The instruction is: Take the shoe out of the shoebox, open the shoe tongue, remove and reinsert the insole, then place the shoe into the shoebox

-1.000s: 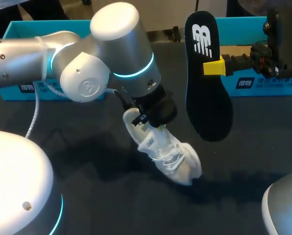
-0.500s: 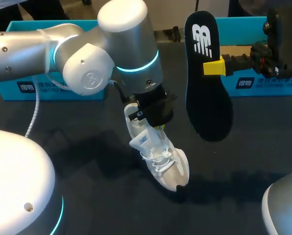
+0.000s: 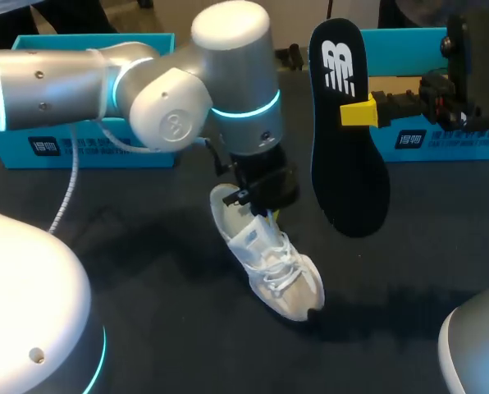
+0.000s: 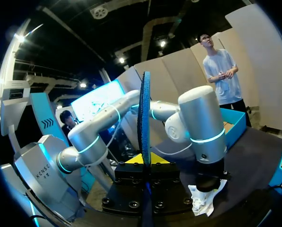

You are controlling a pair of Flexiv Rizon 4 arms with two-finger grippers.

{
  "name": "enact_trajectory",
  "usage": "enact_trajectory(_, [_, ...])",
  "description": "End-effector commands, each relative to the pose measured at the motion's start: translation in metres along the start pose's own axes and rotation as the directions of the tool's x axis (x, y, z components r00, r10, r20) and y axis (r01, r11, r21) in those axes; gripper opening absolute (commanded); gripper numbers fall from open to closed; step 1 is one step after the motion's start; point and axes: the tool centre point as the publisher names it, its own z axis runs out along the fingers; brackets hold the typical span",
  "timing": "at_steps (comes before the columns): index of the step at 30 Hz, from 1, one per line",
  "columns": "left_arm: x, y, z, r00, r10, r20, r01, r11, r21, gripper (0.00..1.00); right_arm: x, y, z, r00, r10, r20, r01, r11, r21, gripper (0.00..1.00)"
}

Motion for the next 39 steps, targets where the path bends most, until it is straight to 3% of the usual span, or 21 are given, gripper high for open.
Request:
enact_trajectory(1, [-0.016, 0.005, 0.016, 0.999, 0.005, -0.04, -0.005, 1.0, 0.01, 0.0, -0.002, 0.002, 0.003, 1.0, 0.0, -0.003, 0.0, 1.0, 0.003, 0.0])
enact_trajectory(9, [-0.024, 0.008, 0.038, 0.998, -0.006, -0.059, 0.005, 1.0, -0.029, 0.0, -0.002, 0.002, 0.003, 1.0, 0.0, -0.003, 0.0, 1.0, 0.003, 0.0])
enact_trajectory(10, [-0.024, 0.008, 0.039, 0.998, -0.007, -0.058, 0.005, 0.999, -0.033, 0.04, -0.002, 0.002, 0.003, 1.0, 0.0, -0.003, 0.0, 1.0, 0.003, 0.0])
enact_trajectory(11, [-0.024, 0.008, 0.038, 0.998, -0.006, -0.057, 0.004, 0.999, -0.033, 0.18, -0.002, 0.002, 0.003, 1.0, 0.0, -0.003, 0.0, 1.0, 0.003, 0.0])
enact_trajectory(12, [-0.024, 0.008, 0.038, 0.998, -0.006, -0.057, 0.004, 0.999, -0.033, 0.18, -0.002, 0.002, 0.003, 1.0, 0.0, -0.003, 0.0, 1.0, 0.003, 0.0])
enact_trajectory(13, [-0.024, 0.007, 0.038, 0.999, -0.009, -0.05, 0.007, 0.999, -0.039, 0.33, -0.002, 0.002, 0.003, 1.0, 0.0, -0.003, 0.0, 1.0, 0.003, 0.0])
enact_trajectory(14, [-0.023, 0.007, 0.038, 0.999, -0.009, -0.049, 0.007, 0.999, -0.041, 0.4, -0.002, 0.002, 0.003, 1.0, 0.0, -0.003, 0.0, 1.0, 0.003, 0.0])
enact_trajectory(16, [-0.023, 0.007, 0.037, 0.999, -0.017, -0.045, 0.015, 0.999, -0.045, 0.74, -0.002, 0.002, 0.003, 1.0, 0.0, -0.003, 0.0, 1.0, 0.003, 0.0])
enact_trajectory(17, [-0.022, 0.008, 0.035, 0.999, -0.027, -0.037, 0.026, 0.999, -0.048, 1.0, -0.002, 0.002, 0.003, 1.0, 0.0, -0.003, 0.0, 1.0, 0.003, 0.0])
enact_trajectory(30, [-0.012, 0.014, -0.002, 0.997, -0.069, 0.033, 0.072, 0.992, -0.103, 1.0, -0.002, 0.002, 0.003, 1.0, 0.0, -0.003, 0.0, 1.0, 0.003, 0.0])
enact_trajectory(39, [-0.01, 0.02, -0.016, 0.994, -0.08, 0.07, 0.086, 0.994, -0.074, 1.0, -0.002, 0.002, 0.003, 1.0, 0.0, -0.003, 0.0, 1.0, 0.003, 0.0])
